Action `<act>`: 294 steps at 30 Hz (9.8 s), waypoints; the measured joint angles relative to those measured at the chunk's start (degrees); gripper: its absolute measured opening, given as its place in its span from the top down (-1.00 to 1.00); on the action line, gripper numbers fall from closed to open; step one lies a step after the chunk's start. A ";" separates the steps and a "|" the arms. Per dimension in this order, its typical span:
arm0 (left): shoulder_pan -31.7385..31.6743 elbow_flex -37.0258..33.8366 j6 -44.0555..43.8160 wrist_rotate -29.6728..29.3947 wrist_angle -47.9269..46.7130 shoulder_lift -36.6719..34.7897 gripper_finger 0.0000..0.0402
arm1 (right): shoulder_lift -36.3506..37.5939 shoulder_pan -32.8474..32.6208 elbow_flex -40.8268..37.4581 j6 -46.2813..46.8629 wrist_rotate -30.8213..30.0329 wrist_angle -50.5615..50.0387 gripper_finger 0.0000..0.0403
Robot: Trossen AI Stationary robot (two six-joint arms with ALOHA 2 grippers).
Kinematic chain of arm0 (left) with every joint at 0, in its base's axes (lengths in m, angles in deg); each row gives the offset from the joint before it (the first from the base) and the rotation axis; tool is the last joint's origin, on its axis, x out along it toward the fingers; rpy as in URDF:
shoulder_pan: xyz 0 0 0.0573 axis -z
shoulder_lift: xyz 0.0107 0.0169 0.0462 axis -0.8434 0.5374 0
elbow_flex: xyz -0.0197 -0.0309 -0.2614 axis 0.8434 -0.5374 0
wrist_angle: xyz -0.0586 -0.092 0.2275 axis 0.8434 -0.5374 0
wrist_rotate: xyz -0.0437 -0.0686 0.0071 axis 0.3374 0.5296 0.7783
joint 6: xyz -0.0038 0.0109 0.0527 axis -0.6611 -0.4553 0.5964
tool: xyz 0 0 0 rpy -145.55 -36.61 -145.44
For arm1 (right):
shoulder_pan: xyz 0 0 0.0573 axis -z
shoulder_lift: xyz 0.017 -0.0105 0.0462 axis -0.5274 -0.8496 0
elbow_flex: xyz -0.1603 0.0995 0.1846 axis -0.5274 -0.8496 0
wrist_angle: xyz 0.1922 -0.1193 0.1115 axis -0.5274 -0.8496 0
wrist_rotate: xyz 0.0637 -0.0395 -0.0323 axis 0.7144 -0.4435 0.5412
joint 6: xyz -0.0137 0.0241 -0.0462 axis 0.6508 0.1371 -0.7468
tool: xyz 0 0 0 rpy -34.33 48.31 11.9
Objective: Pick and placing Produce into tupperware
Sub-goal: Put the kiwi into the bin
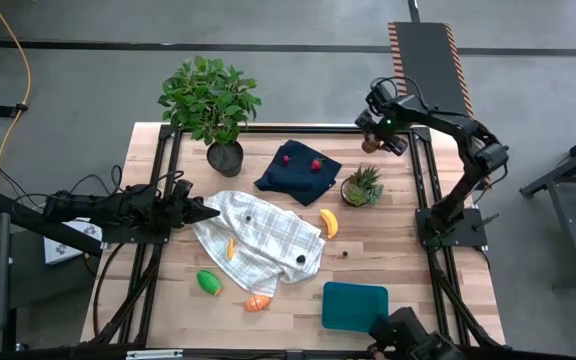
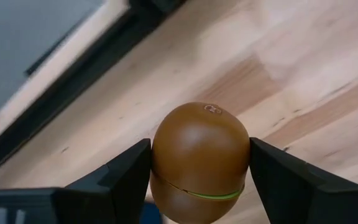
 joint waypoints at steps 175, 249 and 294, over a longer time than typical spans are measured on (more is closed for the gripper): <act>-0.01 0.01 -8.09 -5.67 0.96 0.01 1.00 | 69.66 -25.03 -0.12 -23.97 39.50 14.48 -0.19; 0.00 0.00 -3.45 -4.31 0.81 -0.01 1.00 | 35.33 -53.44 -0.10 -40.68 8.42 18.37 -0.19; 0.00 0.00 2.76 1.91 0.34 0.01 1.00 | 8.06 -86.40 5.87 1.59 -4.88 10.03 -0.19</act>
